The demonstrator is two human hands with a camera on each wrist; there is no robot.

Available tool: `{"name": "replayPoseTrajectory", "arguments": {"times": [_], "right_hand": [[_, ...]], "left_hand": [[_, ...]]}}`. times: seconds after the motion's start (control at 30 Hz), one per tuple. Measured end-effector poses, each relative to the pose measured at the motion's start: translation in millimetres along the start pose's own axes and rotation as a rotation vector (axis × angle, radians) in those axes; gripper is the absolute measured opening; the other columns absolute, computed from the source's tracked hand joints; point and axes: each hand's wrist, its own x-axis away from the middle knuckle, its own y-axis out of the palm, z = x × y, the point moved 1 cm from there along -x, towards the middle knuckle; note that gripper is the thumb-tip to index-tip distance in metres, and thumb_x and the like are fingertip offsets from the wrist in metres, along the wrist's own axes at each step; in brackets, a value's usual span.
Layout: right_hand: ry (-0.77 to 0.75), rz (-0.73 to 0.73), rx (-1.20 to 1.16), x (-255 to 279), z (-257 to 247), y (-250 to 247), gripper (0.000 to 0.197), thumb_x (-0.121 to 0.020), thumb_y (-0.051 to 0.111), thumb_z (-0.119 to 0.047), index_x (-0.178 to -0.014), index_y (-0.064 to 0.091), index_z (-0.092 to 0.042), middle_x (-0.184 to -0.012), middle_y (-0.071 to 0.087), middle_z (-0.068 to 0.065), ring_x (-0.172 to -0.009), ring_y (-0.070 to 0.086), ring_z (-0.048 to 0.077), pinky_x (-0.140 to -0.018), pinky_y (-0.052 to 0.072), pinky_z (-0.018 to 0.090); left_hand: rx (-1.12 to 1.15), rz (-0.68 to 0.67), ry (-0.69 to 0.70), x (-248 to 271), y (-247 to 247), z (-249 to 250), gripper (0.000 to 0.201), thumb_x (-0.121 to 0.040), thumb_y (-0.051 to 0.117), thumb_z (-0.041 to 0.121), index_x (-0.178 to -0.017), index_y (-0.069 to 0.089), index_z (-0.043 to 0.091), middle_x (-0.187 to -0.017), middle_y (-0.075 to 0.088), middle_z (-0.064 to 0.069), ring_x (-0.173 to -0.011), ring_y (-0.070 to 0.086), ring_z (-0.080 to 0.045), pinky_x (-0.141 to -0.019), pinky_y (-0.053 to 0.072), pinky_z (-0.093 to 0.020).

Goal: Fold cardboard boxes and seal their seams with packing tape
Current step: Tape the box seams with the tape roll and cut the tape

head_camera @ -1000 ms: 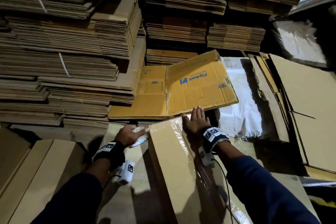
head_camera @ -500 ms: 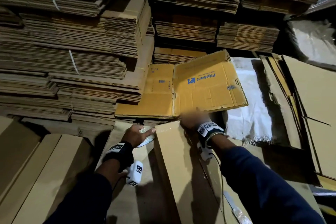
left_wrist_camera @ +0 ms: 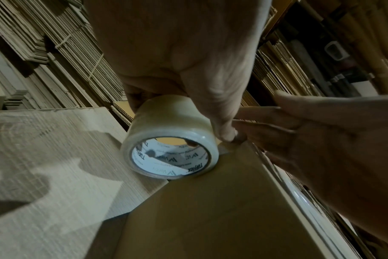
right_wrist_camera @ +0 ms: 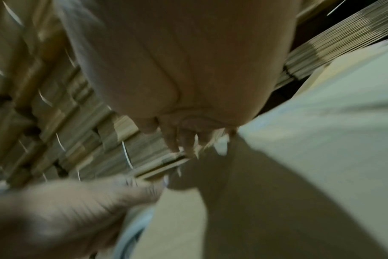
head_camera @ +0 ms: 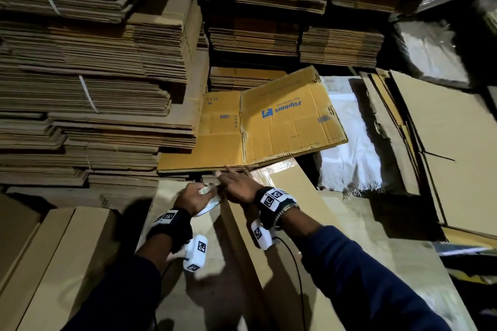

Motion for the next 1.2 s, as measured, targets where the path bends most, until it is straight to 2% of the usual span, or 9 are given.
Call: {"name": "replayPoseTrajectory", "arguments": {"times": [0.2,0.3,0.47,0.6,0.77,0.9,0.97,1.07,1.2], "right_hand": [[0.044,0.417,-0.118,108.4,70.3,-16.4,0.034,-0.100,0.060,-0.048,-0.122,0.071,-0.024,-0.116,0.070,0.001,-0.104,0.064,0.018,-0.094,0.053,0.041],[0.186,0.375,-0.116,183.3,110.4,-18.0,0.028,-0.091,0.072,-0.049,-0.101,0.074,-0.023,-0.093,0.072,-0.008,-0.082,0.066,0.009,-0.079,0.058,0.040],[0.434,0.292,0.012,274.3,148.9,1.8,0.057,-0.067,0.066,-0.088,-0.085,0.067,-0.034,-0.082,0.070,-0.015,-0.075,0.064,0.000,-0.069,0.055,0.031],[0.538,0.089,-0.034,304.5,144.3,22.7,0.042,-0.066,0.088,-0.061,-0.091,0.065,-0.036,-0.086,0.072,-0.014,-0.081,0.067,0.006,-0.073,0.057,0.030],[0.536,0.011,0.008,297.6,135.8,31.5,0.023,-0.081,0.083,-0.035,-0.089,0.062,-0.037,-0.088,0.069,-0.012,-0.081,0.066,0.007,-0.061,0.049,0.017],[0.507,0.076,-0.007,269.5,114.4,6.3,0.010,-0.086,0.073,-0.027,-0.077,0.068,-0.024,-0.081,0.072,0.002,-0.078,0.066,0.019,-0.065,0.049,0.027],[0.444,0.187,-0.094,239.2,98.3,-6.5,0.008,-0.091,0.071,-0.022,-0.089,0.074,-0.015,-0.084,0.074,0.006,-0.074,0.068,0.023,-0.065,0.053,0.024],[0.335,0.357,-0.283,174.6,66.6,-12.7,0.016,-0.098,0.067,-0.028,-0.106,0.072,-0.015,-0.096,0.074,0.009,-0.077,0.073,0.030,-0.071,0.064,0.046],[0.240,0.480,-0.338,87.2,8.4,0.5,0.026,-0.107,0.052,-0.032,-0.128,0.057,-0.018,-0.105,0.074,0.017,-0.088,0.072,0.035,-0.078,0.060,0.047]], "left_hand": [[-0.031,-0.040,0.027,2.8,-6.3,-2.4,0.095,-0.076,0.065,0.087,-0.110,0.068,-0.002,-0.114,0.074,-0.022,-0.106,0.070,-0.041,-0.089,0.054,-0.044],[-0.075,-0.052,0.076,4.2,-9.4,3.0,0.095,-0.080,0.064,0.083,-0.108,0.066,-0.007,-0.110,0.073,-0.026,-0.101,0.069,-0.041,-0.080,0.050,-0.042],[-0.078,-0.072,0.113,1.9,-11.2,6.3,0.084,-0.086,0.070,0.069,-0.109,0.066,-0.011,-0.118,0.068,-0.028,-0.109,0.065,-0.041,-0.088,0.049,-0.043],[-0.029,-0.115,0.114,-1.7,-12.9,7.6,0.092,-0.085,0.072,0.067,-0.111,0.057,-0.020,-0.124,0.060,-0.035,-0.114,0.063,-0.044,-0.094,0.049,-0.047],[0.047,-0.149,0.093,3.0,-13.4,8.7,0.091,-0.086,0.070,0.069,-0.122,0.063,-0.014,-0.129,0.064,-0.031,-0.118,0.063,-0.043,-0.100,0.047,-0.046],[0.147,-0.185,0.106,-22.5,-3.4,-14.2,0.106,-0.059,0.067,0.093,-0.126,0.075,0.010,-0.124,0.074,-0.005,-0.117,0.068,-0.023,-0.107,0.051,-0.041],[0.164,-0.228,0.111,-31.3,-1.8,-16.5,0.079,-0.070,0.075,0.074,-0.117,0.078,0.010,-0.119,0.076,-0.005,-0.116,0.070,-0.026,-0.106,0.053,-0.043],[0.189,-0.296,0.129,6.4,-18.9,12.5,0.022,-0.093,0.072,0.032,-0.097,0.076,0.011,-0.102,0.075,-0.009,-0.101,0.071,-0.031,-0.085,0.050,-0.035],[0.247,-0.377,0.084,22.8,-20.2,15.6,0.019,-0.100,0.061,0.011,-0.081,0.061,0.011,-0.084,0.063,-0.012,-0.076,0.057,-0.026,-0.068,0.041,-0.032]]}}
